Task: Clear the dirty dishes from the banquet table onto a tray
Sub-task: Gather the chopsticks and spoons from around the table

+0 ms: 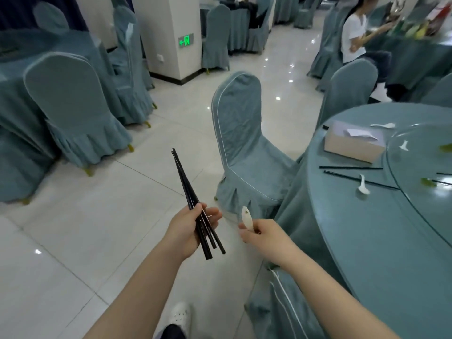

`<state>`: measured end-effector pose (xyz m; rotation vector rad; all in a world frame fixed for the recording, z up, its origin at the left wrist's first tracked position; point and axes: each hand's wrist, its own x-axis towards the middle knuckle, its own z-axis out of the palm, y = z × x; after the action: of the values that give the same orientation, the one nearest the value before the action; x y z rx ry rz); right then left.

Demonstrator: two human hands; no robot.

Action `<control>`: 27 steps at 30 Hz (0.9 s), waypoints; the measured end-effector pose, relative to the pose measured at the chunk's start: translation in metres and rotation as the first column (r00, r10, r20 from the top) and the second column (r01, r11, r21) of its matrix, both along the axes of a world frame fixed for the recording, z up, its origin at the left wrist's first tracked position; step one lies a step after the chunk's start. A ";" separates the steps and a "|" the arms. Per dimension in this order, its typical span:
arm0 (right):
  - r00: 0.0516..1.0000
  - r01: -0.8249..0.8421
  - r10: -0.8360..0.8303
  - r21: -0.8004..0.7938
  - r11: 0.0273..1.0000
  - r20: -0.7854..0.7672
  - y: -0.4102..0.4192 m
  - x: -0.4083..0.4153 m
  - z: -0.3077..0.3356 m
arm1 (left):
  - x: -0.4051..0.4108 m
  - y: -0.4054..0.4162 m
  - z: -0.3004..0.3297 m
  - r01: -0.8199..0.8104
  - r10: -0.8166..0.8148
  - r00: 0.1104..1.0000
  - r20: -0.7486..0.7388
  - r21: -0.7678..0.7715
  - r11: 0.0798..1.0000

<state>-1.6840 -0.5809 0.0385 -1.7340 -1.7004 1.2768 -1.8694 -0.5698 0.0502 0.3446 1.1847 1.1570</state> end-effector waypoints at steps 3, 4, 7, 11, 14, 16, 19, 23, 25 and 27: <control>0.993 0.113 -0.114 -0.016 0.993 -0.029 0.036 -0.006 -0.006 | -0.016 0.053 -0.005 0.072 -0.072 0.997 0.016 -0.022 0.997; 0.987 0.148 -0.149 -0.030 0.989 -0.055 0.046 -0.007 -0.008 | -0.021 0.069 -0.007 0.105 -0.104 0.994 0.020 -0.025 0.994; 0.969 0.238 -0.239 -0.031 0.971 -0.059 0.075 -0.009 -0.015 | -0.035 0.120 -0.011 0.248 -0.248 0.969 0.023 -0.011 0.969; 0.901 0.432 -0.433 -0.030 0.901 -0.035 0.098 0.005 -0.018 | -0.032 0.182 -0.009 0.412 -0.411 0.910 -0.052 0.022 0.911; 0.810 0.586 -0.586 -0.015 0.810 -0.012 0.104 0.032 -0.017 | -0.008 0.225 -0.005 0.506 -0.502 0.860 -0.086 0.025 0.862; 0.738 0.674 -0.674 -0.027 0.738 0.013 0.107 0.055 -0.019 | 0.013 0.254 -0.006 0.579 -0.573 0.811 -0.115 0.027 0.815; 0.630 0.776 -0.775 -0.026 0.630 0.050 0.113 0.094 -0.030 | 0.044 0.291 -0.012 0.675 -0.657 0.727 -0.199 0.031 0.737; 0.502 0.864 -0.861 -0.007 0.503 0.086 0.127 0.141 -0.046 | 0.093 0.333 -0.020 0.748 -0.714 0.640 -0.283 0.016 0.664; 0.445 0.895 -0.890 -0.017 0.446 0.098 0.136 0.162 -0.053 | 0.119 0.352 -0.022 0.781 -0.740 0.596 -0.312 0.010 0.624; 0.411 0.910 -0.904 0.002 0.414 0.122 0.145 0.182 -0.059 | 0.145 0.369 -0.023 0.809 -0.759 0.557 -0.338 0.013 0.588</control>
<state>-1.5023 -0.4357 -0.0201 -2.2633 -0.4394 0.6794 -1.7243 -0.2008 0.0276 1.1051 0.9933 0.3863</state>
